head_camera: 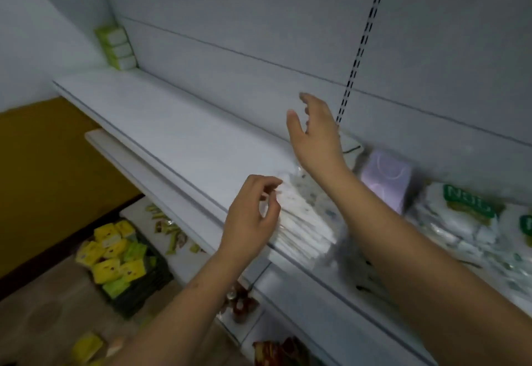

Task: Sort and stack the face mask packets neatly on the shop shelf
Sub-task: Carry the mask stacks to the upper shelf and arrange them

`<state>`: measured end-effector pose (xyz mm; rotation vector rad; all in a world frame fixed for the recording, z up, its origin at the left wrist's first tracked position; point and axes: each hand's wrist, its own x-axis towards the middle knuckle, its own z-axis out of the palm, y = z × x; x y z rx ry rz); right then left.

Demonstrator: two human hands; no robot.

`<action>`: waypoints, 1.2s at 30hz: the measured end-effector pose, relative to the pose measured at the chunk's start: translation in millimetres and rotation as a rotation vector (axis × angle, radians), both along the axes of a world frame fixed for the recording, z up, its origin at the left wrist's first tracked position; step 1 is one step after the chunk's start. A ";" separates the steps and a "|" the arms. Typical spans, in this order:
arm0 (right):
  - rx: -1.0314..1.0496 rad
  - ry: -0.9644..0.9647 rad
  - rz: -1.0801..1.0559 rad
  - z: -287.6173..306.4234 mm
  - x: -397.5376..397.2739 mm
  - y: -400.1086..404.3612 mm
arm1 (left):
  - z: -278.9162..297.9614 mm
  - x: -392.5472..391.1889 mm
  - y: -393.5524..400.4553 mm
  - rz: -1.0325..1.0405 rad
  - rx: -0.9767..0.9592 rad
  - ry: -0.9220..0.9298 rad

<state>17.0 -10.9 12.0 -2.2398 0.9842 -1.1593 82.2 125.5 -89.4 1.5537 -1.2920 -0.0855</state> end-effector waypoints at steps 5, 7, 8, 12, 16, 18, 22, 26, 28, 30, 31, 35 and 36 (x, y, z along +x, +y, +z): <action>-0.257 0.115 0.174 -52.1 27.9 75.1 | -112.4 8.2 91.5 -0.204 0.221 -0.108; -0.347 0.199 0.253 -91.4 32.1 102.8 | -166.8 12.2 111.3 -0.303 0.430 -0.083; -0.398 0.252 0.292 -116.4 32.5 114.6 | -193.7 13.8 117.1 -0.334 0.555 -0.067; -0.397 0.513 0.453 -229.9 13.8 135.5 | -285.2 14.9 129.4 -0.337 0.919 -0.039; -0.097 0.791 0.337 -335.1 -30.8 115.9 | -331.2 8.2 123.9 -0.352 1.067 0.000; 0.099 0.862 0.159 -373.1 -54.8 97.7 | -342.9 3.2 106.6 -0.331 0.961 0.055; 0.314 1.034 -0.130 -422.5 -85.5 46.5 | -353.0 -3.8 63.4 -0.296 0.738 0.139; 0.453 1.035 -0.296 -451.5 -89.0 3.1 | -362.3 -5.9 30.1 -0.243 0.572 0.179; 0.423 1.020 -0.344 -457.8 -85.9 -8.4 | -365.2 -5.6 19.7 -0.232 0.524 0.187; 0.305 1.046 -0.386 -457.6 -81.4 -10.1 | -370.0 -4.1 11.5 -0.218 0.512 0.232; 0.269 1.046 -0.411 -457.6 -79.8 -7.8 | -371.9 -3.8 8.0 -0.211 0.518 0.291; 0.507 0.519 -0.570 -438.0 -76.7 18.2 | -354.3 -7.7 -16.3 -0.182 0.578 1.034; 0.625 0.282 -0.549 -430.9 -76.1 27.5 | -344.1 -9.9 -24.6 -0.171 0.619 1.219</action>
